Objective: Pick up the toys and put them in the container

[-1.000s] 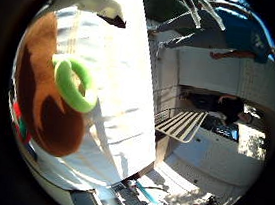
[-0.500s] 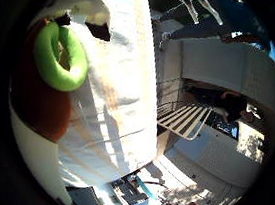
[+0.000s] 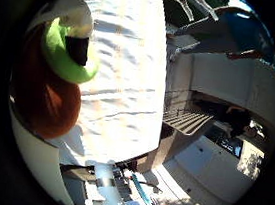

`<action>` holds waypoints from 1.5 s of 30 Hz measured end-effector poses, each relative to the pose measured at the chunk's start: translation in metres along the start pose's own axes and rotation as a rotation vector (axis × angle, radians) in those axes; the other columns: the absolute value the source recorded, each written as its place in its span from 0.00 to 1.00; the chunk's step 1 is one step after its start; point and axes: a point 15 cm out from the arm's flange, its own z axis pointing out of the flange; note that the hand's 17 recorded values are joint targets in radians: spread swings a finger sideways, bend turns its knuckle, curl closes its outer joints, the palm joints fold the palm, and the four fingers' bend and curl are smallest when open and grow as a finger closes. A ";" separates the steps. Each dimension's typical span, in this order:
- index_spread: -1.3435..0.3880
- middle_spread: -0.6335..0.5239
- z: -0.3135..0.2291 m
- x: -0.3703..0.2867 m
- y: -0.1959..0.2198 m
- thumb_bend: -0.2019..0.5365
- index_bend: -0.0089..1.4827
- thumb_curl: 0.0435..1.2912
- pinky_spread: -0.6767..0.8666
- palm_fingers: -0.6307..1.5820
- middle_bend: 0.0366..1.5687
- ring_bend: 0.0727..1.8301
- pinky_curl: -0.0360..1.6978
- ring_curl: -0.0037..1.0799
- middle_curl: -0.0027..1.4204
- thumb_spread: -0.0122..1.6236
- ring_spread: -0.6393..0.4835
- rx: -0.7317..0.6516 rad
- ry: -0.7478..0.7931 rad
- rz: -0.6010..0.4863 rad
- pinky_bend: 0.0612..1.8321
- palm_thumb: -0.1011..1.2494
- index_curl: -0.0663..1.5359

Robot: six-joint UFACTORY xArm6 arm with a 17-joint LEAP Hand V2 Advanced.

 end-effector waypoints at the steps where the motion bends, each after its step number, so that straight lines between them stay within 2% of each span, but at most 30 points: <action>1: 0.39 0.39 -0.007 -0.012 0.005 0.25 0.57 0.44 0.57 0.75 0.69 0.77 0.47 0.64 0.68 0.71 0.51 0.003 0.001 -0.025 0.76 0.79 0.06; 4: 0.38 0.38 -0.022 -0.055 0.021 0.25 0.60 0.45 0.56 0.74 0.70 0.77 0.48 0.65 0.70 0.71 0.51 0.007 0.007 -0.119 0.77 0.78 0.05; 5: 0.38 0.38 -0.035 -0.098 0.032 0.25 0.60 0.45 0.56 0.74 0.70 0.77 0.48 0.65 0.70 0.71 0.51 0.032 0.010 -0.205 0.77 0.78 0.05; 6: 0.38 0.38 -0.036 -0.105 0.034 0.25 0.61 0.45 0.56 0.74 0.70 0.78 0.48 0.65 0.70 0.71 0.51 0.035 0.010 -0.220 0.77 0.78 0.05; 8: 0.37 0.38 -0.027 -0.176 0.048 0.25 0.62 0.45 0.55 0.74 0.70 0.78 0.48 0.65 0.70 0.72 0.51 0.037 0.015 -0.332 0.77 0.78 0.05; 10: 0.36 0.38 -0.014 -0.192 0.040 0.22 0.63 0.45 0.55 0.73 0.71 0.78 0.49 0.65 0.71 0.72 0.51 0.040 0.015 -0.342 0.77 0.75 0.04; 16: 0.36 0.38 0.050 -0.224 0.017 0.23 0.65 0.42 0.55 0.71 0.69 0.79 0.50 0.65 0.71 0.74 0.52 -0.008 0.032 -0.345 0.75 0.71 0.04; 18: 0.38 0.39 0.076 -0.225 0.011 0.23 0.62 0.41 0.57 0.65 0.67 0.76 0.50 0.63 0.70 0.74 0.55 -0.045 0.045 -0.340 0.74 0.68 0.03; 20: 0.41 0.40 0.099 -0.225 0.005 0.23 0.60 0.39 0.58 0.62 0.61 0.73 0.49 0.60 0.67 0.75 0.57 -0.072 0.056 -0.336 0.74 0.67 0.04; 22: 0.51 0.43 0.111 -0.223 0.003 0.23 0.55 0.38 0.60 0.36 0.40 0.67 0.51 0.59 0.59 0.75 0.64 -0.094 0.062 -0.341 0.73 0.64 0.05; 23: 0.53 0.47 0.111 -0.219 0.002 0.23 0.54 0.37 0.62 0.22 0.30 0.58 0.49 0.55 0.54 0.75 0.68 -0.101 0.063 -0.341 0.68 0.63 0.07; 24: 0.54 0.50 0.111 -0.214 0.000 0.23 0.52 0.37 0.64 0.20 0.26 0.52 0.46 0.50 0.50 0.75 0.71 -0.106 0.063 -0.347 0.65 0.63 0.07; 25: 0.55 0.52 0.110 -0.211 -0.001 0.23 0.51 0.36 0.65 0.19 0.23 0.49 0.45 0.47 0.47 0.75 0.73 -0.108 0.062 -0.358 0.62 0.63 0.08; 26: 0.54 0.55 0.105 -0.209 -0.002 0.24 0.46 0.36 0.67 0.19 0.17 0.41 0.41 0.39 0.43 0.74 0.77 -0.103 0.059 -0.369 0.58 0.62 0.08; 31: 0.53 0.61 0.055 -0.195 0.005 0.24 0.34 0.35 0.71 0.22 0.08 0.32 0.34 0.31 0.35 0.73 0.82 -0.038 0.037 -0.445 0.49 0.64 0.09; 38: 0.57 0.65 -0.008 -0.119 0.029 0.24 0.18 0.33 0.73 0.25 0.08 0.26 0.28 0.28 0.28 0.72 0.83 -0.011 0.027 -0.427 0.40 0.62 0.11; 45: 0.60 0.62 -0.008 -0.030 0.018 0.24 0.14 0.32 0.73 0.29 0.09 0.24 0.24 0.27 0.26 0.71 0.82 -0.016 0.042 -0.340 0.33 0.62 0.15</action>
